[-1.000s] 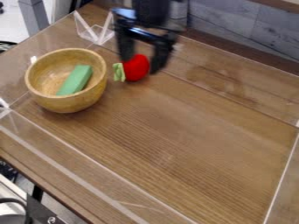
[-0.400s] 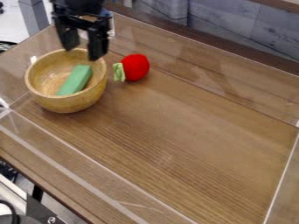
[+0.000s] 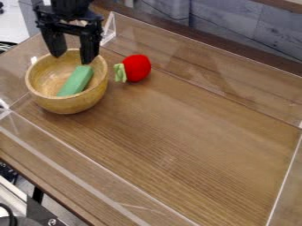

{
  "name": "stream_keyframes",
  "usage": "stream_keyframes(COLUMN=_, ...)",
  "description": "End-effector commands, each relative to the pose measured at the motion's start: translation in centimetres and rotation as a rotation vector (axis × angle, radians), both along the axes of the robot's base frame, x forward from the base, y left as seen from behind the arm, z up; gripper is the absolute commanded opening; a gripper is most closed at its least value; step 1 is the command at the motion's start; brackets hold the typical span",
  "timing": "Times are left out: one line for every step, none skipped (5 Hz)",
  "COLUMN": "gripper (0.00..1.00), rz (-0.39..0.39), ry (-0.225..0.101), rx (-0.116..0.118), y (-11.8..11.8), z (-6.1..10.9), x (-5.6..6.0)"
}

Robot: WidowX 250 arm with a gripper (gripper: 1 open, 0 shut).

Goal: Remove the green stick from the brown bowl and put it on the table

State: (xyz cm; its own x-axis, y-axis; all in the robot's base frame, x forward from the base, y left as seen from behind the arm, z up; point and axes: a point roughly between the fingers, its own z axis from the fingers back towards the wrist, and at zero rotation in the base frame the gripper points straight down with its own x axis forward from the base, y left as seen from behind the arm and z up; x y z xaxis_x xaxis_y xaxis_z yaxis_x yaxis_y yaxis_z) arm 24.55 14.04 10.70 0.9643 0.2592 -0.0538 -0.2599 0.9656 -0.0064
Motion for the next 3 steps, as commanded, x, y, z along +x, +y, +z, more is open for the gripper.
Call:
stream_keyframes(gripper=1.0, rz=0.003, ry=-0.025, rx=0.015, y=2.0, z=-0.3, x=0.0)
stream_keyframes(gripper=1.0, rz=-0.014, ry=-0.033, rx=0.011, y=3.3, z=-1.5, x=0.1)
stream_keyframes(gripper=1.0, rz=-0.004, ry=-0.037, rx=0.01, y=2.8, z=-2.5, x=0.6)
